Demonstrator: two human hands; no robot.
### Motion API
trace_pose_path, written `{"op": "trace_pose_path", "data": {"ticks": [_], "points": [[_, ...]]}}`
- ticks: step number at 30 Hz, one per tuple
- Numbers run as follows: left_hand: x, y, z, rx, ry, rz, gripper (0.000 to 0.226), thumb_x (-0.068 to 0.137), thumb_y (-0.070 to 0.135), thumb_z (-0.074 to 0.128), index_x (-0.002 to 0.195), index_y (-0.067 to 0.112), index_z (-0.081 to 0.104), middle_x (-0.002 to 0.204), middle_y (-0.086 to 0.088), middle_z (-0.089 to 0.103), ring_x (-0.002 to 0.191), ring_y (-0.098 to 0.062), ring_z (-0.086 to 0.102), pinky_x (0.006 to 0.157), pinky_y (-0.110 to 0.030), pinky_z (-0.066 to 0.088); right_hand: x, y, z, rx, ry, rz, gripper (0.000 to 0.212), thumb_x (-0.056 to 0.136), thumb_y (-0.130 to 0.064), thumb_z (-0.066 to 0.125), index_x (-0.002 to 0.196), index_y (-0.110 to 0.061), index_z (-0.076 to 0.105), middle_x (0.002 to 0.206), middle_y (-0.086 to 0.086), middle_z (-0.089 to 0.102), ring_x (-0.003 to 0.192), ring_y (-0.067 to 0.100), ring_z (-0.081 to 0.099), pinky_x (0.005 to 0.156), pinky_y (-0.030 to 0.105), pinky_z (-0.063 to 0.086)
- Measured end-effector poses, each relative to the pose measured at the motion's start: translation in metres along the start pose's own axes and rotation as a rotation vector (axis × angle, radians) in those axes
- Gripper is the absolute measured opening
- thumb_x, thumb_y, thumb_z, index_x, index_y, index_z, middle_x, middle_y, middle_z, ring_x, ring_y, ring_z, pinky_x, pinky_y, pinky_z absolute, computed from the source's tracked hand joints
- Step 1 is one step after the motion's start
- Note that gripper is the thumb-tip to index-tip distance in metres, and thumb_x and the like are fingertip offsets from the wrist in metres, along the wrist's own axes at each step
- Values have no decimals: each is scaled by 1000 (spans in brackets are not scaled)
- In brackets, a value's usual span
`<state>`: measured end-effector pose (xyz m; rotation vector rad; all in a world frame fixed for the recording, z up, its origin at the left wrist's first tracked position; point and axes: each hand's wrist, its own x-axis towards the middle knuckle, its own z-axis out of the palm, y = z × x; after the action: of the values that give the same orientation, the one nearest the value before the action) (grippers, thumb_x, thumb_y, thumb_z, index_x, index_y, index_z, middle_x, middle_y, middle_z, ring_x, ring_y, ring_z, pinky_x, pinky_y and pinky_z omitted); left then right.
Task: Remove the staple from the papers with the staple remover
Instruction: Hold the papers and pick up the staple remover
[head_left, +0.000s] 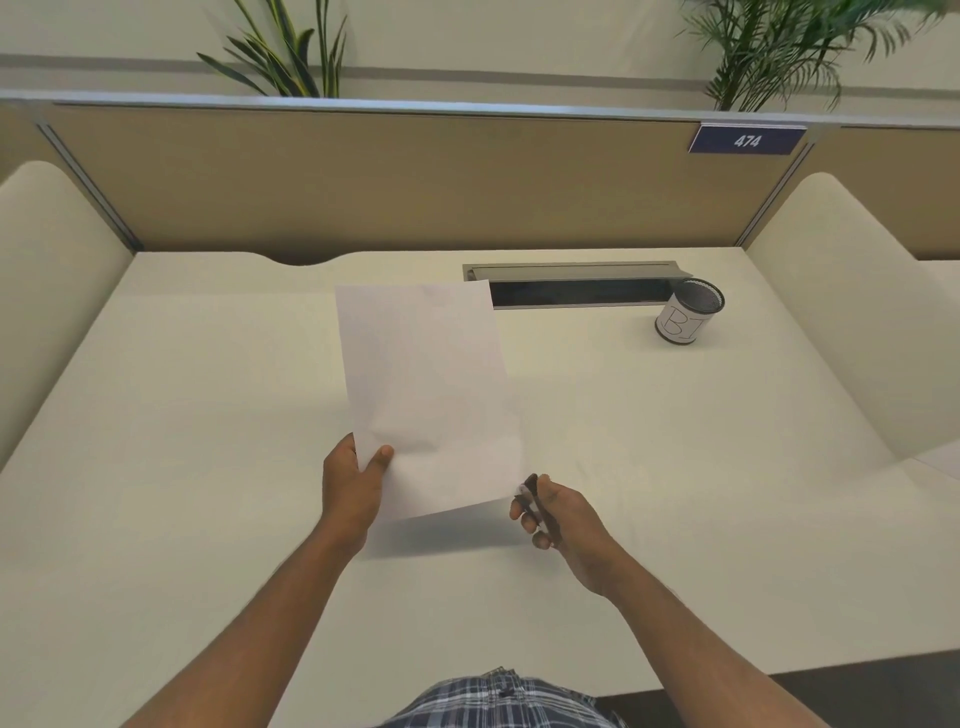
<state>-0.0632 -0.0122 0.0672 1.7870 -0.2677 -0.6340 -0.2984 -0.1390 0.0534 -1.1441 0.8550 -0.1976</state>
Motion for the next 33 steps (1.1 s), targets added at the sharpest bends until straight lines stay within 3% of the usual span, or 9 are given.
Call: {"op": "trace_pose_path", "data": {"ticks": [9, 12, 15, 18, 21, 23, 26, 29, 33], "points": [[-3, -1, 5, 14, -7, 19, 18, 97, 13, 62, 96, 31, 62, 96, 13, 68, 87, -11, 64, 72, -29, 51, 2, 3, 4, 8, 132, -125, 63, 95, -71, 32, 86, -15, 60, 69, 4, 57, 56, 14, 38, 52, 24, 27], [-3, -4, 7, 29, -5, 10, 17, 97, 13, 62, 95, 31, 63, 96, 12, 69, 88, -14, 65, 75, -32, 51, 3, 10, 7, -74, 261, -237, 71, 91, -73, 36, 97, -8, 65, 66, 4, 56, 58, 14, 40, 56, 23, 33], [0, -8, 4, 8, 39, -20, 14, 97, 12, 62, 107, 23, 64, 100, 6, 70, 93, -23, 66, 81, -34, 50, 3, 16, 6, -105, 408, -313, 68, 87, -71, 37, 105, -14, 70, 63, -4, 56, 58, 11, 44, 58, 21, 35], [4, -11, -3, -16, 55, -35, 16, 97, 12, 63, 110, 21, 64, 105, 0, 70, 96, -27, 66, 84, -37, 52, 5, 17, -3, -48, 434, -260, 74, 86, -76, 35, 105, -15, 71, 63, -5, 54, 58, 11, 44, 58, 21, 35], [6, -12, -5, -28, 43, -64, 15, 97, 13, 63, 110, 20, 65, 106, -1, 71, 96, -28, 66, 87, -39, 53, 7, 23, -13, -111, 427, -178, 73, 84, -81, 34, 104, -21, 70, 67, -3, 60, 67, 15, 52, 68, 29, 42], [5, -13, -4, -46, 32, -84, 16, 97, 12, 63, 112, 17, 66, 106, -2, 72, 97, -27, 67, 86, -38, 53, 10, 27, -18, -250, 437, -118, 55, 88, -73, 42, 106, -27, 67, 79, -10, 66, 83, 20, 63, 77, 34, 44], [4, -12, -2, -60, 28, -96, 19, 97, 12, 63, 116, 13, 67, 107, -3, 72, 96, -27, 67, 82, -35, 52, 15, 38, -28, -599, 476, -78, 29, 98, -42, 59, 123, -27, 57, 110, -12, 70, 108, 17, 65, 83, 32, 46], [4, -11, -2, -68, 31, -119, 19, 97, 11, 63, 116, 12, 67, 106, -3, 72, 95, -27, 67, 80, -35, 52, 20, 54, -39, -802, 494, -119, 31, 100, -23, 60, 131, -22, 54, 125, -8, 66, 115, 19, 60, 87, 29, 43], [5, -8, -3, -107, -4, -199, 10, 98, 11, 62, 102, 17, 69, 100, -1, 73, 90, -25, 67, 79, -36, 54, 27, 73, -49, -1106, 555, -256, 35, 93, -18, 70, 128, -18, 62, 117, 2, 57, 103, 28, 58, 79, 35, 47]]}}
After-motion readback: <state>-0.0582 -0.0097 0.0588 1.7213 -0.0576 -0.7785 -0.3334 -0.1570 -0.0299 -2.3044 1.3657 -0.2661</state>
